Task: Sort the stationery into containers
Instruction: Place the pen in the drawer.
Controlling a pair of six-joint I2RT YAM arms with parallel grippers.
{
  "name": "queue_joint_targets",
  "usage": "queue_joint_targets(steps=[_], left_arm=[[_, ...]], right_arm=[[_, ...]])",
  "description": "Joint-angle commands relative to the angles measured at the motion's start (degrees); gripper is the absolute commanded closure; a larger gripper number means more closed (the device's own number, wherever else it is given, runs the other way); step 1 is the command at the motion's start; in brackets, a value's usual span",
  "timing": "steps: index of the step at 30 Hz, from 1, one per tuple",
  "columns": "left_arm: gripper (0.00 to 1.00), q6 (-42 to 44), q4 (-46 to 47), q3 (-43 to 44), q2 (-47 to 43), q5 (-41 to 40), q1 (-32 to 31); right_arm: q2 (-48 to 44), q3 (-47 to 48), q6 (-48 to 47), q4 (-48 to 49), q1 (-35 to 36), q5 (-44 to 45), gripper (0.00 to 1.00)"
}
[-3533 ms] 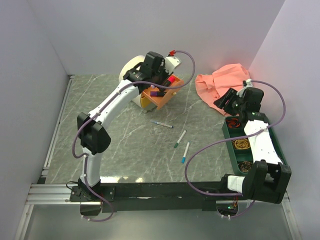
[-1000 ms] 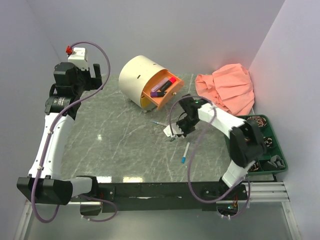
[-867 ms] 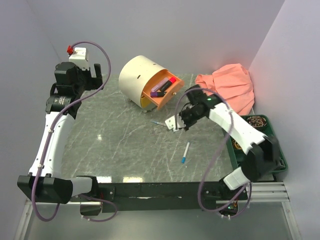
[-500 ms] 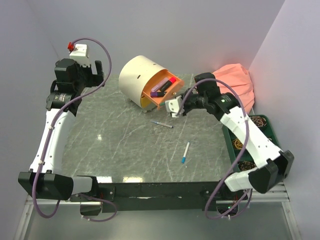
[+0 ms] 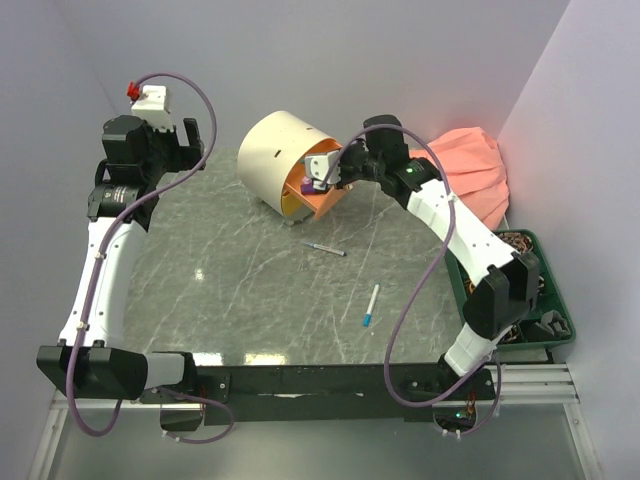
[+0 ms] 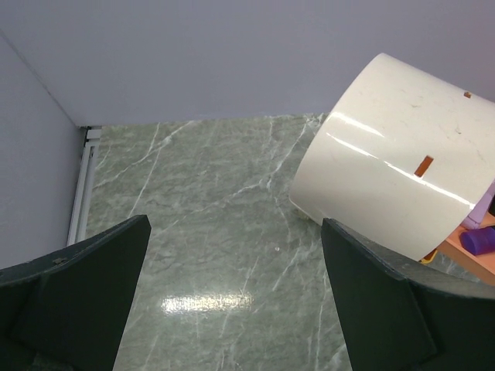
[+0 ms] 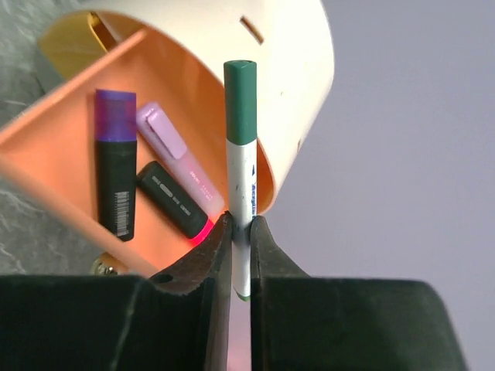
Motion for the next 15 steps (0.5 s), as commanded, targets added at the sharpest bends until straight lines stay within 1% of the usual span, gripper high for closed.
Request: queue_joint_targets(steps=[1, 4, 5, 8, 11, 13, 14, 15], left_arm=[[0.01, -1.5, 2.1, 0.5, -1.6, 1.4, 0.9], [0.01, -1.6, 2.2, 0.8, -1.7, 2.0, 1.3], [0.00, -1.8, 2.4, 0.9, -1.8, 2.1, 1.4], [0.01, -2.3, 2.7, 0.9, -1.8, 2.9, 1.7], [0.00, -2.7, 2.8, 0.7, -1.5, 3.3, 1.8], [0.01, -2.9, 2.8, 0.7, -1.5, 3.6, 1.8], [0.00, -2.9, 2.8, 0.7, -1.6, 3.7, 1.8], [0.01, -2.9, 2.8, 0.7, -1.3, 3.8, 1.8]], right_arm=[[2.8, 2.9, 0.5, 4.0, 0.2, 3.7, 0.85], [2.8, 2.9, 1.7, 5.0, 0.1, 4.4, 0.68], [2.5, 2.1, 2.4, 5.7, 0.2, 4.5, 0.59], [0.9, 0.5, 4.8, 8.4, 0.1, 4.5, 0.50], [-1.7, -0.7, 7.9, 9.8, 0.2, 3.7, 0.45], [-4.4, -1.1, 11.1, 8.9, 0.1, 1.7, 0.44], [-5.7, -1.3, 12.2, 7.8, -0.4, -0.3, 0.44], [-6.9, -1.4, 13.3, 3.4, -0.8, -2.4, 0.44]])
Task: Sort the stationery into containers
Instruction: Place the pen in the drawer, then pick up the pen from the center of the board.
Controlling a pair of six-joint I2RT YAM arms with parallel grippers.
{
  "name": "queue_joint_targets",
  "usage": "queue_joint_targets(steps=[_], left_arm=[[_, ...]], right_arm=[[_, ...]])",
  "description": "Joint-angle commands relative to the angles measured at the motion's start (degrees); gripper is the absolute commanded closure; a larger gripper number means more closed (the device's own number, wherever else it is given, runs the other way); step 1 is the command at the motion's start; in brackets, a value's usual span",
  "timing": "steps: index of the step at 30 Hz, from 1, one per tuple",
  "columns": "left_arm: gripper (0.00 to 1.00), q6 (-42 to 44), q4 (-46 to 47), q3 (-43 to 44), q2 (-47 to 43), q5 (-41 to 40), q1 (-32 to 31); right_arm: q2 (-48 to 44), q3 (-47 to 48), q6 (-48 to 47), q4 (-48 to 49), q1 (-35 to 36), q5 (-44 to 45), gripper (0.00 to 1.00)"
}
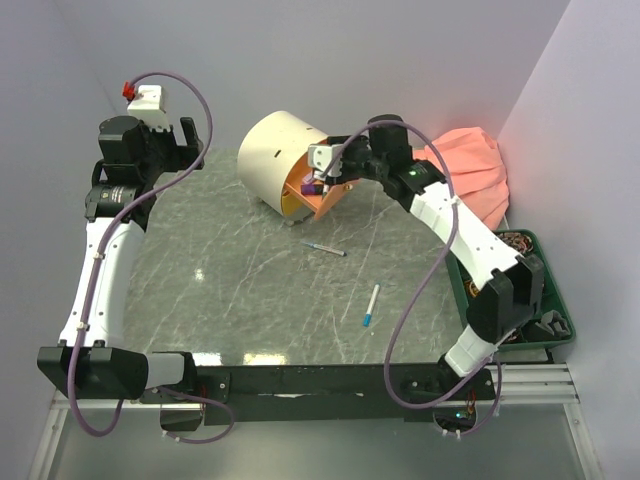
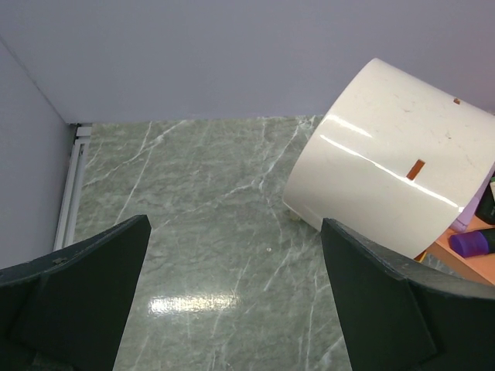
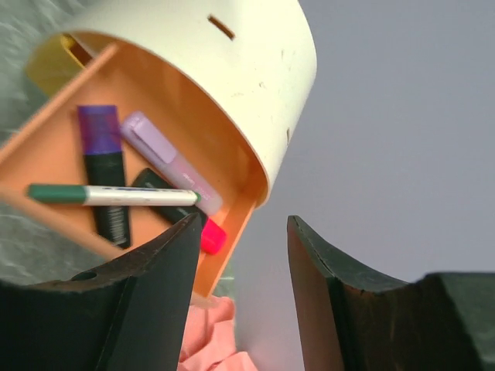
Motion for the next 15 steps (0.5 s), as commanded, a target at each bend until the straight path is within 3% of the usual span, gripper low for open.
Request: queue_joint_targets(steps=[1, 4, 6, 9, 11, 15], left_arm=[[0.01, -1.3, 2.8, 0.6, -1.3, 2.0, 0.2], [0.01, -1.5, 2.8, 0.3, -1.2, 2.6, 0.2], [0.00, -1.7, 2.8, 0.1, -1.1, 3.2, 0.3], [0.01, -1.9, 2.7, -0.5, -1.2, 4.0, 0.2], [0.00, -2.1, 2.5, -0.9, -1.3, 4.5, 0.2], [0.01, -2.4, 2.1, -1.8, -1.7, 5.2, 0.3]], right_arm=[[-10.0, -0.2, 6.1, -6.0, -1.0, -10.9, 0.43], [-12.1, -0.8, -2.2, -25.9, -1.3, -18.2, 0.42], [-11.9, -2.6, -10.6, -41.0, -1.0, -19.5, 0.41], [-9.5, -7.2, -22.9, -55.7, -0.6, -17.6, 0.40], [-9.1, -12.9, -28.1, -57.9, -0.4, -13.3, 0.40], [-11.1, -23.6, -31.9, -48.9, 0.4, -7.2, 0.40]])
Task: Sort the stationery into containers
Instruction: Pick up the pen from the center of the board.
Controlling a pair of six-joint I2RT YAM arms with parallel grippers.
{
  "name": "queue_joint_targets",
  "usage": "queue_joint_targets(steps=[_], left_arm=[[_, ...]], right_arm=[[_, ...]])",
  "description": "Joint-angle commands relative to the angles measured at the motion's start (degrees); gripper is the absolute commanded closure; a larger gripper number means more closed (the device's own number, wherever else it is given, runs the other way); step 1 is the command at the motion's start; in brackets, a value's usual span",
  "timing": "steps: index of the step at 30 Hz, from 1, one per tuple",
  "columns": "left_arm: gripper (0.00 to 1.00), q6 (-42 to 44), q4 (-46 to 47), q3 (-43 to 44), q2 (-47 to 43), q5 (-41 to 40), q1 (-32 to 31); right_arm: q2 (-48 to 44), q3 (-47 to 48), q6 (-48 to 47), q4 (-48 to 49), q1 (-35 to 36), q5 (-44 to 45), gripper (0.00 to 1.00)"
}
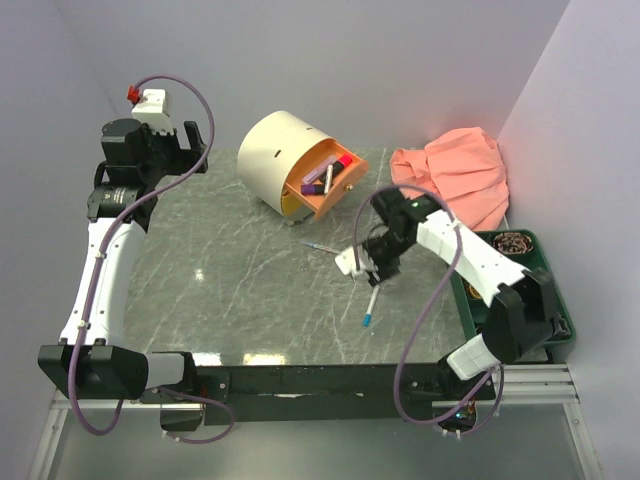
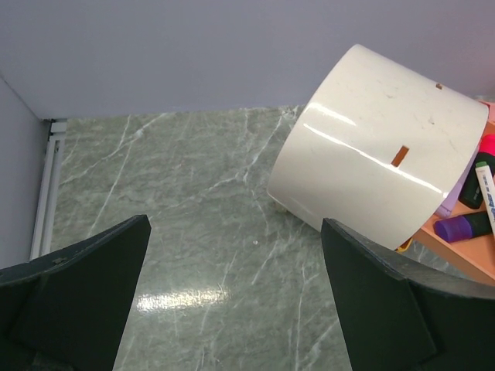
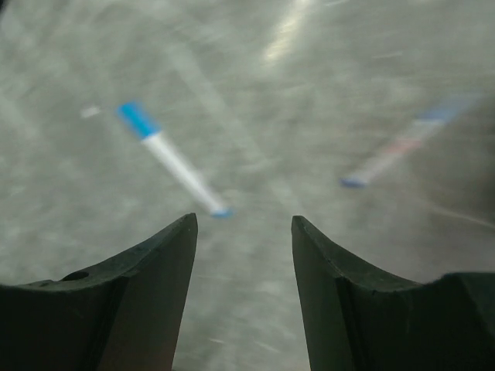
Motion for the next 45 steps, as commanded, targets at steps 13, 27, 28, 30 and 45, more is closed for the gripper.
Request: queue_joint_targets(steps=[13, 27, 28, 30, 45], left_arm=[[0.01, -1.0, 0.8, -2.6, -2.3, 1.4, 1.9], [0.01, -2.1, 1.0, -2.7, -1.7, 2.0, 3.3], [0.01, -2.2, 1.0, -2.7, -1.8, 2.2, 3.3], [0.01, -2.5, 1.2, -2.9, -1.6, 2.4, 3.5], [0.00, -2.8, 1.5, -1.7, -0.1, 2.3, 3.7]], right_arm=[[6.1, -14.4, -11.6, 8.8, 3.1, 9.7, 0.43], [8.4, -16.5, -12.5, 9.4, 4.4, 14.4, 0.47], [8.2, -16.7, -12.6, 9.2, 4.4, 14.5, 0.47], [7.3, -17.2, -13.0, 9.4, 4.4, 14.5, 0.47], [10.8, -22.9, -11.6, 17.8, 4.9, 16.6, 0.53]])
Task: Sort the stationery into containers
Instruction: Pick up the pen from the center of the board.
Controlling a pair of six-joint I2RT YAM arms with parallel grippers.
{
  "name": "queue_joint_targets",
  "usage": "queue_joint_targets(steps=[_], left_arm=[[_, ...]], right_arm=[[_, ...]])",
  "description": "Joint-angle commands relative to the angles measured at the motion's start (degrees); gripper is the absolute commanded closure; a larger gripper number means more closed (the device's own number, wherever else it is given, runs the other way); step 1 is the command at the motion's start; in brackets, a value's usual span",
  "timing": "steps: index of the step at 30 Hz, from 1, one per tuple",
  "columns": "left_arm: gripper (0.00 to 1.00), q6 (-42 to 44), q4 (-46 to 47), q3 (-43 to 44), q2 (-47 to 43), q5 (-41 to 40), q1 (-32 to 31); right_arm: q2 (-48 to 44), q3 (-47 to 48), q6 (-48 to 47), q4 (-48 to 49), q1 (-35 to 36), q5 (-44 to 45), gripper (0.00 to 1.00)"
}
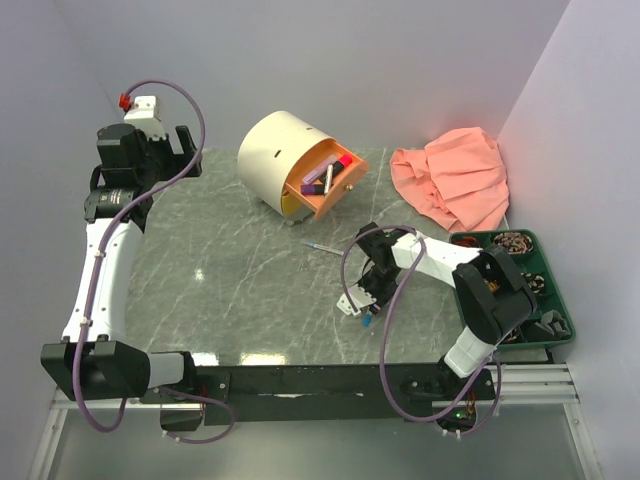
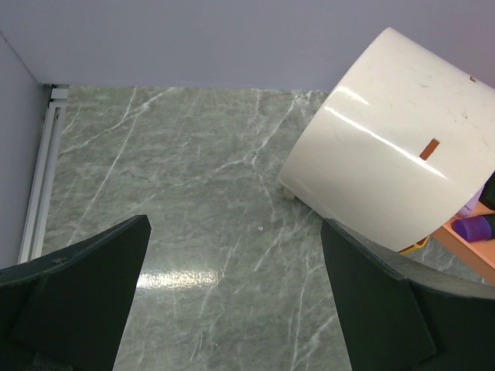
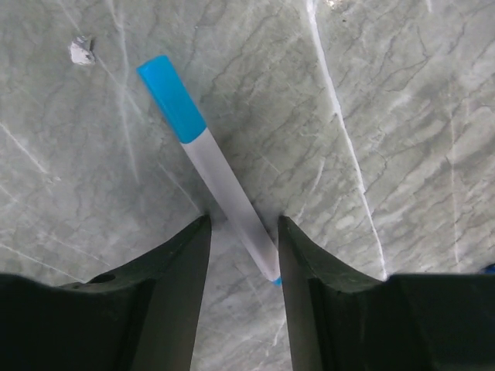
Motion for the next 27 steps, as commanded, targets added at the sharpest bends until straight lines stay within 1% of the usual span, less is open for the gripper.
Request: queue_joint_targets(steps=[1, 2, 5, 6, 7, 9, 11, 14, 15, 17, 18, 20, 21, 23, 24, 27], left_arm=[[0.00, -0.5, 2.1, 1.0, 0.1, 1.0, 0.3], [0.01, -0.5, 2.1, 1.1, 0.2, 1.0, 0.4], [0.01, -0.7, 2.2, 1.3, 0.7, 1.1, 0.4], [0.00, -0.6, 2.3, 1.4, 0.8, 1.2, 0.5], [0.01, -0.7, 2.3, 1.5, 1.0, 1.3, 0.4], [0.01, -1.0, 2.5, 2.0, 1.4, 1.4, 0.4], [0.01, -1.0, 2.6, 2.9, 1.8, 1.7, 0.4], [0.01, -0.9, 2.7, 4.0, 2.2, 2.1, 0.5], [0.01, -0.8, 2.9, 4.1, 2.4, 2.1, 0.4], [0.01, -0.9, 3.2, 4.6, 3.0, 1.9, 0.4], [0.01, -1.0, 3.2, 4.9, 3.3, 1.6, 0.4], [0.01, -1.4, 3.3, 5.6, 4.1, 0.6, 0.4], [0.00, -1.5, 3.4, 5.8, 4.5, 0.5, 0.5], [0.01, -1.6, 3.6, 7.0, 5.4, 0.6, 0.4], [0.00, -1.7, 3.7, 7.3, 5.6, 0.8, 0.4], [0.01, -2.2, 3.8, 8.9, 7.0, 1.5, 0.4]], right_arm=[[1.5, -0.8, -0.1, 3.0, 0.4, 1.2, 0.56], [2.2, -0.3, 0.0, 2.3, 0.4, 0.9, 0.58], [3.6, 1.2, 0.9, 1.0, 0.8, 0.3, 0.73], [3.8, 1.5, 1.1, 0.9, 0.9, 0.7, 0.79], [3.9, 1.7, 1.8, 0.8, 1.2, 0.9, 0.91], [2.8, 3.0, 2.5, -0.4, 1.5, 0.4, 1.00], [0.1, 4.9, 5.3, -2.3, 1.4, -1.9, 1.00], [-3.8, 12.6, 9.3, -6.1, 0.3, -6.4, 1.00], [-4.6, 17.1, 10.3, -6.9, -0.2, -7.1, 1.00], [-6.3, 21.5, 12.8, -8.0, -0.7, -8.4, 1.00], [-6.6, 25.6, 13.8, -8.1, -1.1, -8.5, 1.00], [-6.6, 29.7, 15.6, -8.6, -1.3, -7.4, 1.00], [-6.0, 34.0, 16.1, -8.7, -1.4, -6.8, 1.00], [-4.4, 38.4, 18.5, -7.8, -1.7, -5.8, 1.00], [-3.6, 42.2, 18.9, -7.2, -1.9, -5.2, 1.00], [-0.9, 46.8, 21.2, -1.5, -2.0, -1.1, 1.00]])
